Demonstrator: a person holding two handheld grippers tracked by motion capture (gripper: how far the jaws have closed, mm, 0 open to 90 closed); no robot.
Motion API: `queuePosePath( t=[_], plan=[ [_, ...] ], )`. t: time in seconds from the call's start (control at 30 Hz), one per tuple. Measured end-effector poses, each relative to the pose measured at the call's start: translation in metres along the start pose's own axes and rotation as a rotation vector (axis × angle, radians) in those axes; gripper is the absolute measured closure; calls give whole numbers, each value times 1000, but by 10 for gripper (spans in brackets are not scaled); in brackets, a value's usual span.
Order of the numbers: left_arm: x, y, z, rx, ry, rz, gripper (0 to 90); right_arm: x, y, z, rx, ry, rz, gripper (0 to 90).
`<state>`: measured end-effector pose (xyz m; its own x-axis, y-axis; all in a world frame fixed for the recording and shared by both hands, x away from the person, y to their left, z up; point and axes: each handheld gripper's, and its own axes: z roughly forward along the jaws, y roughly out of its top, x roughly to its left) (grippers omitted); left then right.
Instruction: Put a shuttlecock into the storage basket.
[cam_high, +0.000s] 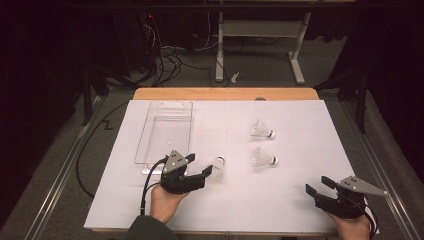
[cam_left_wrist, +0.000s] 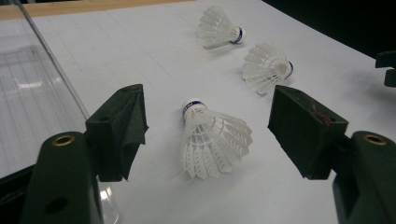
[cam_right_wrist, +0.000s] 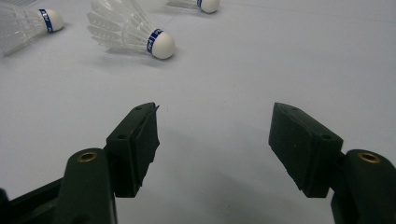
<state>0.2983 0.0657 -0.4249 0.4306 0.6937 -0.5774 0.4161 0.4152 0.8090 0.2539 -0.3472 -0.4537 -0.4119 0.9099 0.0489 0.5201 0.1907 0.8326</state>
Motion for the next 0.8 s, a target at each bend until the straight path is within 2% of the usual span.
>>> queuePosePath(
  t=[0.13,0.23,0.5,0.8],
  plan=[
    [-2,0,4,3,-1,1,285,0,0,0,0,2,0,333],
    [-4,1,9,24,-7,7,286,0,0,0,0,2,0,332],
    [-7,3,17,42,-5,34,288,0,0,0,2,3,-1,333],
    [-13,4,25,46,-10,22,289,0,0,0,0,4,1,333]
  ],
)
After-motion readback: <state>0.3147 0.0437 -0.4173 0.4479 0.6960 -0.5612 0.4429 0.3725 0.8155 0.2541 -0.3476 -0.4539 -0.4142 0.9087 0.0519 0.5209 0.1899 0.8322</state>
